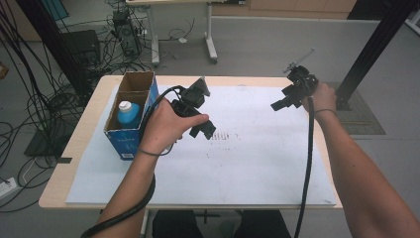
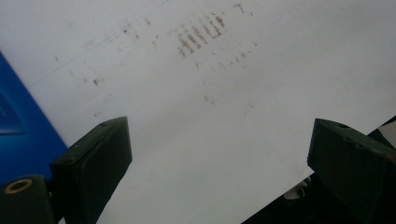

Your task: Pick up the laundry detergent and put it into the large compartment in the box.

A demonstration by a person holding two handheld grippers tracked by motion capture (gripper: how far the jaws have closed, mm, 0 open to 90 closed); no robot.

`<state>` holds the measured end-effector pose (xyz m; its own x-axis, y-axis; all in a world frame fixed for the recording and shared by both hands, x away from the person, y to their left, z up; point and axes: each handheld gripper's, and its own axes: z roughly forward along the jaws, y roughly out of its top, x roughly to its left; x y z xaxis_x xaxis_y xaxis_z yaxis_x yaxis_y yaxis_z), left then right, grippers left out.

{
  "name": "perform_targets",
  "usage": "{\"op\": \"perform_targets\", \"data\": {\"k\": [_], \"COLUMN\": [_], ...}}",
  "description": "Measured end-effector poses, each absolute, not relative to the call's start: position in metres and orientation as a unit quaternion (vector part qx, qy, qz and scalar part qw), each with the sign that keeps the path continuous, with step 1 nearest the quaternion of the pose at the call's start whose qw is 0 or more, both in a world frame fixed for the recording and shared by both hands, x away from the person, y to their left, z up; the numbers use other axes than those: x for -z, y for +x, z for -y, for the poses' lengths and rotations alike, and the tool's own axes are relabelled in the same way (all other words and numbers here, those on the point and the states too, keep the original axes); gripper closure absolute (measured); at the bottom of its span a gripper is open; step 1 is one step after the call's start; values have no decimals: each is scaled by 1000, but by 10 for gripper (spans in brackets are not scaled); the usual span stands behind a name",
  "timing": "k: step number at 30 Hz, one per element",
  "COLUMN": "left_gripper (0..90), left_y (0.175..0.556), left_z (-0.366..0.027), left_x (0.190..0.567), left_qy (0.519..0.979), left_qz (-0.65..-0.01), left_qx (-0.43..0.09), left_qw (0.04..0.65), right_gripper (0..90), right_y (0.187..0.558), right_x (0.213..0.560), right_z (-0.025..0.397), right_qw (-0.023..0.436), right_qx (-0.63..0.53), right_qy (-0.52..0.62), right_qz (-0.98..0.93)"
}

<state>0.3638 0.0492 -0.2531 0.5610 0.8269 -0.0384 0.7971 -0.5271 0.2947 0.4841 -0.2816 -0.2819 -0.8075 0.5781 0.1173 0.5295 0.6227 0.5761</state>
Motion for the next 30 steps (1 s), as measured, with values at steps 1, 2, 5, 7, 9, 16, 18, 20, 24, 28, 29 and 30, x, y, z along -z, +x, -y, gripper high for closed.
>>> {"op": "perform_targets", "data": {"k": [1,2,5,7,9,16,18,20,24,28,29,30], "left_gripper": [68,68,69,75,75,76,77,76,76,77,76,76], "left_y": [364,363,363,362,362,360,359,359,358,358,358,358], "left_z": [-48,-47,-44,-43,-42,-38,-38,-38,-38,-37,-37,-37], "left_x": [256,259,268,275,281,290,290,291,292,293,292,292], "left_qy": [874,874,875,876,876,879,879,878,879,879,879,879], "left_qz": [-464,-463,-463,-463,-463,-459,-459,-460,-459,-459,-459,-459], "left_qx": [-51,-49,-45,-41,-36,-26,-27,-26,-25,-24,-24,-24], "left_qw": [139,139,133,128,129,126,128,129,127,129,128,129], "right_gripper": [29,29,29,29,30,29,29,29,30,29,29,29], "right_y": [484,484,484,483,483,483,483,482,482,482,482,482], "right_x": [282,282,282,282,282,282,282,282,282,282,282,282], "right_z": [282,282,282,281,281,280,280,280,279,280,280,280], "right_qw": [39,39,38,39,38,39,38,39,40,39,39,38], "right_qx": [-307,-306,-307,-307,-307,-307,-307,-306,-307,-307,-308,-308], "right_qy": [309,309,310,308,308,308,308,308,307,307,308,308], "right_qz": [-899,-900,-899,-900,-900,-900,-900,-900,-900,-900,-899,-899]}}
